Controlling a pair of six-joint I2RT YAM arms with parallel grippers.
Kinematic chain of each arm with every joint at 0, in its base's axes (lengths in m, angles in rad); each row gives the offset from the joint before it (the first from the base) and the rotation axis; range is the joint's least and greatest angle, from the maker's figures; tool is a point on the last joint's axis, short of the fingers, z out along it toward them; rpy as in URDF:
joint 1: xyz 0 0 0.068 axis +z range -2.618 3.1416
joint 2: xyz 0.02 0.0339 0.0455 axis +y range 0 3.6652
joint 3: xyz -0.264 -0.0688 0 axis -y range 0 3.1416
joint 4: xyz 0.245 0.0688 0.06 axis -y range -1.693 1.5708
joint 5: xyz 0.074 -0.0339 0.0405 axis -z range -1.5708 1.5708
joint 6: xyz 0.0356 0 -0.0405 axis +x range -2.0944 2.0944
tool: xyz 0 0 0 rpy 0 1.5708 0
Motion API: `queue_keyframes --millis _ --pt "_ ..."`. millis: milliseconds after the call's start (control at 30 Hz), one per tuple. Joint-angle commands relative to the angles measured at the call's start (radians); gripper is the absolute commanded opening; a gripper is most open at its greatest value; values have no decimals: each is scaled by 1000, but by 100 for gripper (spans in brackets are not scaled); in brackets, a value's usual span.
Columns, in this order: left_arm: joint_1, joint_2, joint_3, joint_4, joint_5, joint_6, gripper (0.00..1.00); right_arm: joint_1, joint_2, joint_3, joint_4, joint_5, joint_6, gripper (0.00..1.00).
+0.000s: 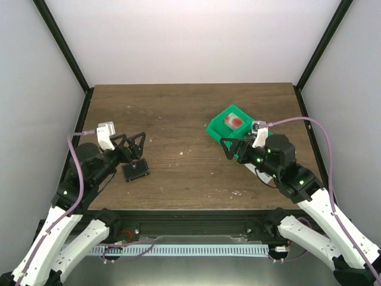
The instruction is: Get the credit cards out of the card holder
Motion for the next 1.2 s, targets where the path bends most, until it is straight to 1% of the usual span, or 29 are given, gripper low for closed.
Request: queue_keyframes --millis 0,200,300,400,533,633,733,900,1000,1167 --pt "6 44 -35 -11 -57 -61 98 -9 -4 -6 13 -20 8 100" --pt "11 160 -90 -64 -174 -142 97 -9 6 -29 20 -58 12 100" --pt "44 219 -122 -81 -208 -190 97 -9 21 -22 -5 -39 -4 100" --pt "153 268 -170 -82 -160 -224 98 -9 38 -10 -31 -16 -21 100" --pt "304 304 -271 -27 -55 -251 98 -9 45 -10 -35 -41 -56 100" --pt "361 341 -346 59 2 -259 96 -9 43 -16 -35 -48 -68 100" --pt "366 405 -382 96 -32 -263 95 -8 37 -21 -39 -65 -90 100" --pt "366 459 -417 175 -28 -228 94 -9 21 -39 -22 -86 -117 99" --pt "366 494 -427 234 -1 -201 93 -9 11 -50 -15 -89 -124 100" --pt "361 578 -421 323 93 -145 92 -8 -1 -58 -18 -109 -141 100"
